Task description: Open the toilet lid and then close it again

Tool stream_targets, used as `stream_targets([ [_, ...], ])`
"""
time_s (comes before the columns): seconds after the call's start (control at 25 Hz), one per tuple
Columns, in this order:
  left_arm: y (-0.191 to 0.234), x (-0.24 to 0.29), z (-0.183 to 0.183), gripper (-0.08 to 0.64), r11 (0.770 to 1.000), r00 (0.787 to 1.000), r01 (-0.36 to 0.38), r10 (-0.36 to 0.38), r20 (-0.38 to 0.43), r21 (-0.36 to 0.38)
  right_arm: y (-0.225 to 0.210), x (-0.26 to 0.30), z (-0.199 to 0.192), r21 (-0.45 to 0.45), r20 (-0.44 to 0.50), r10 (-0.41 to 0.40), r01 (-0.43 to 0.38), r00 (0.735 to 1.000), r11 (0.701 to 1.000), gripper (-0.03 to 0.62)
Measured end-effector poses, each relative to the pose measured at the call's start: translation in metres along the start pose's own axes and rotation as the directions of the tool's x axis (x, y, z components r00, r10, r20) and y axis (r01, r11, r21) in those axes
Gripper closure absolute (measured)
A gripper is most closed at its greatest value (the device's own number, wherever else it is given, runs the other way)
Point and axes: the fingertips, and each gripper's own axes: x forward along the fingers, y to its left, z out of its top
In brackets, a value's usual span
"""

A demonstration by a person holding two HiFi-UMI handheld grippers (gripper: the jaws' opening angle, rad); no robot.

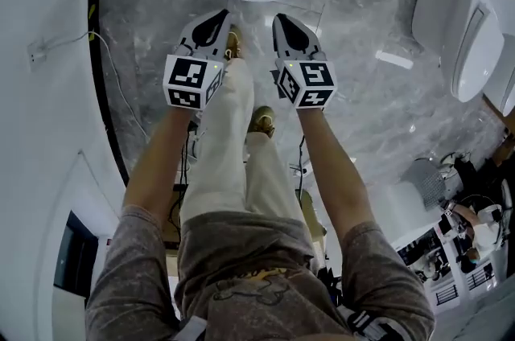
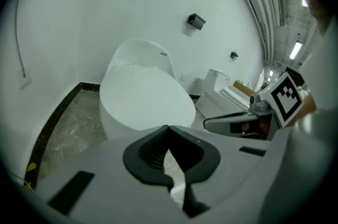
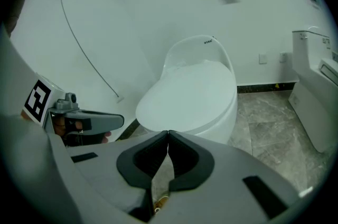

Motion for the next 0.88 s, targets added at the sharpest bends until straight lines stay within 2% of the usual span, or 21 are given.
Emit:
stream_targets([
  [0.32,0.029,0.038,-0.033,0.551,0.999,0.999,-0.03,0.028,-0.047,-0.033,-0.015,0.039,-0.02,0.022,-0.016,-0.019,0.019,1.0,1.0,0.565],
  [0.52,0.035,0.045,-0.033,0.551,1.0,0.998,-0.022,0.022,-0.055,-0.004,-0.014,0.046,-0.019,0.008,-0.015,-0.01,0.01,1.0,1.0,0.565],
  [0.88,0.036,0.048,-0.03,0.551,1.0,0.998,-0.025,0.024,-0.052,-0.018,-0.017,0.046,-0.019,0.029,-0.007,-0.013,0.013,1.0,0.999,0.565],
])
